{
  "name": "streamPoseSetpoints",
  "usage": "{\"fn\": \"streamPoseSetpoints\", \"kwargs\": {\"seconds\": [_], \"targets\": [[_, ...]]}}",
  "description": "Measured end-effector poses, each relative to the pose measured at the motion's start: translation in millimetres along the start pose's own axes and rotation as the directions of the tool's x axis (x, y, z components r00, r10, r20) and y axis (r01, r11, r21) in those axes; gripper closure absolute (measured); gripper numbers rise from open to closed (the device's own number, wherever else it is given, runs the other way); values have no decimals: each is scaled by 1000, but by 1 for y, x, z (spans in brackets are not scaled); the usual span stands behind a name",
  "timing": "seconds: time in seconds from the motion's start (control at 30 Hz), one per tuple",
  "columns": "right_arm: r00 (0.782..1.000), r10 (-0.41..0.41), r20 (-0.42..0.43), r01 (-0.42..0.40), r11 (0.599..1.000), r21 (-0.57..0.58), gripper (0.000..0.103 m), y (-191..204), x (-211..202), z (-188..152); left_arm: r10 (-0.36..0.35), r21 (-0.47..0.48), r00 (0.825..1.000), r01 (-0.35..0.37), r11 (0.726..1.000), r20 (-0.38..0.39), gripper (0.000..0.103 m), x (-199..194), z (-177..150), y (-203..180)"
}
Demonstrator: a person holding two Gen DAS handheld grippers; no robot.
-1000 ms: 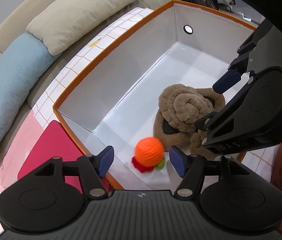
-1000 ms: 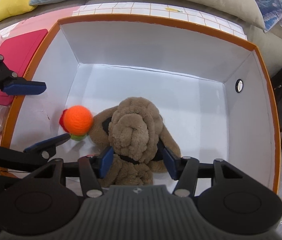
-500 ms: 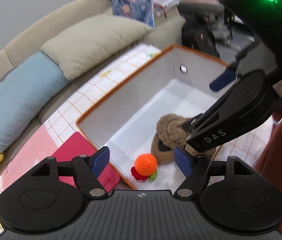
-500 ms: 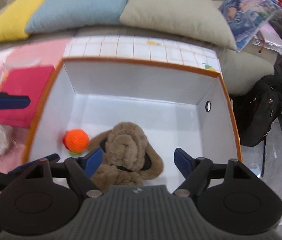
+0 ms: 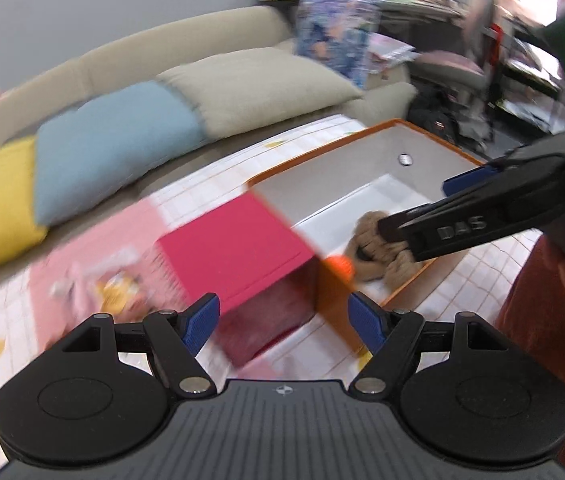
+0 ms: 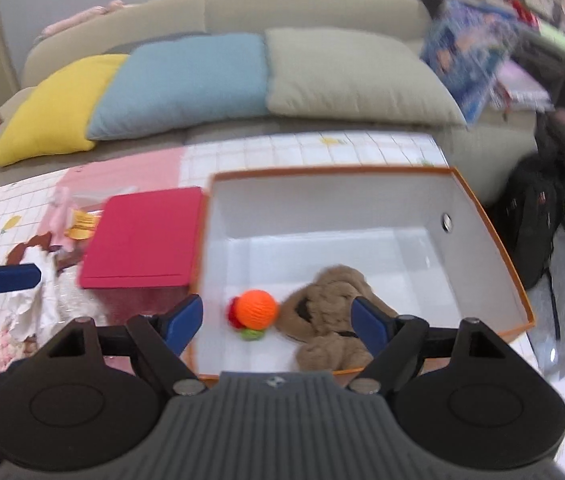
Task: Organize soft objects
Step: 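Withdraw both tools from the box back over the pile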
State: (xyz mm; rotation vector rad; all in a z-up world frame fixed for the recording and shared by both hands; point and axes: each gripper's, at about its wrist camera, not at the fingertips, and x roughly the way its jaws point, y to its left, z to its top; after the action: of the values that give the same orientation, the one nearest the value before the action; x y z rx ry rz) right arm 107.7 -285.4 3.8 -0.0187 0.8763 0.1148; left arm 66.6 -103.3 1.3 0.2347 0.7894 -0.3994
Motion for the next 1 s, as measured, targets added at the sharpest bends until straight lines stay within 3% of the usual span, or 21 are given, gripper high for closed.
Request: {"fn": "streamPoseSetpoints", "kwargs": {"seconds": [0.2, 0.4, 0.6, 0.8, 1.0], "targets": [[993, 95, 72, -89, 993, -81, 23, 55, -13, -16, 40, -194, 999, -46, 980, -35, 18, -16, -37, 42], [984, 172, 52, -164, 977, -134, 23, 106, -5, -32, 69, -321, 995, -88, 943, -69, 23, -25, -68, 75], [981, 195, 12, -190, 967, -171, 24, 138, 12, -46, 72, -404, 991, -114, 908, -117, 26, -31, -96, 99], [976, 217, -26, -218, 954, -207, 29, 157, 27, -48, 175, -435, 974, -221, 873, -145, 26, -36, -118, 126], [969, 242, -47, -245, 926, -287, 37, 182, 38, -51, 202, -490, 960, -272, 828, -192, 26, -24, -127, 151]]}}
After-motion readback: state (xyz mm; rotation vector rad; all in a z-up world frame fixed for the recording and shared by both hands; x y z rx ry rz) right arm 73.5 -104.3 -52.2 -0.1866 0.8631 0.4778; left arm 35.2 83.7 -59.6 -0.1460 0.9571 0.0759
